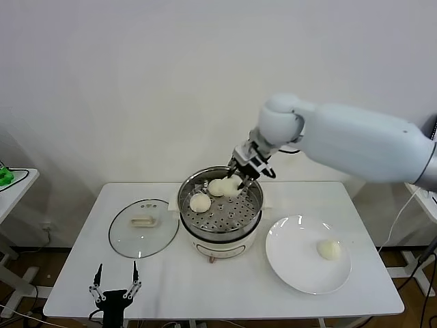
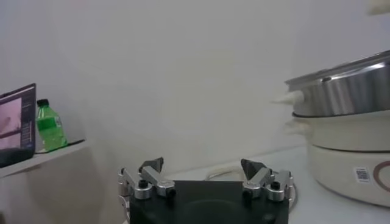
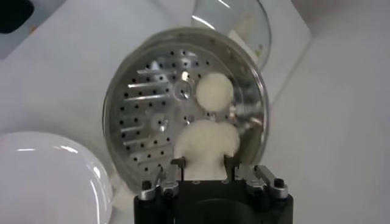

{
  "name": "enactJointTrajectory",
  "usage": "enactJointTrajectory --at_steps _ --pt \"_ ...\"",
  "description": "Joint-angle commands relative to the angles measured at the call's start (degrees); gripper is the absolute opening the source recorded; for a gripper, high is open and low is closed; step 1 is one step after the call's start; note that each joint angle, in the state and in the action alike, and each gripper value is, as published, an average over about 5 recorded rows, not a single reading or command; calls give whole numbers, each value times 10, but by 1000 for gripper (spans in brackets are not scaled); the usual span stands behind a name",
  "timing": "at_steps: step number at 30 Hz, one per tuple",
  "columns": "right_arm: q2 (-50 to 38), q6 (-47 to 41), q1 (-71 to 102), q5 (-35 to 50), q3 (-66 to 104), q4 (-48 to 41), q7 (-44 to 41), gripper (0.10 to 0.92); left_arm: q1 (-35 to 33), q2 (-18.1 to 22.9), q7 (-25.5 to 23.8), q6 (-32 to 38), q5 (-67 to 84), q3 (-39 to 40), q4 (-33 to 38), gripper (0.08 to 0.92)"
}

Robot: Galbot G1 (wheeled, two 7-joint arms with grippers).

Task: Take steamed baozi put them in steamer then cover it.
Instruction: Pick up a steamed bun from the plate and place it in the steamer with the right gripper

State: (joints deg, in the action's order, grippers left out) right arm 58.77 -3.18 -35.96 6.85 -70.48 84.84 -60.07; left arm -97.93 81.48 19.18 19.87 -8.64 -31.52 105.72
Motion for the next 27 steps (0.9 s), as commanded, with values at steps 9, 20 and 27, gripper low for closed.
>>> enactJointTrajectory --at_steps 9,20,27 --pt "20 126 58 -121 -19 -1 51 448 2 4 1 3 1 -3 -8 823" --pt "34 147 79 -132 -28 -16 59 450 11 4 3 3 2 -2 -18 823" --pt "38 152 85 -136 -31 -21 59 450 15 4 3 3 3 -2 -22 823"
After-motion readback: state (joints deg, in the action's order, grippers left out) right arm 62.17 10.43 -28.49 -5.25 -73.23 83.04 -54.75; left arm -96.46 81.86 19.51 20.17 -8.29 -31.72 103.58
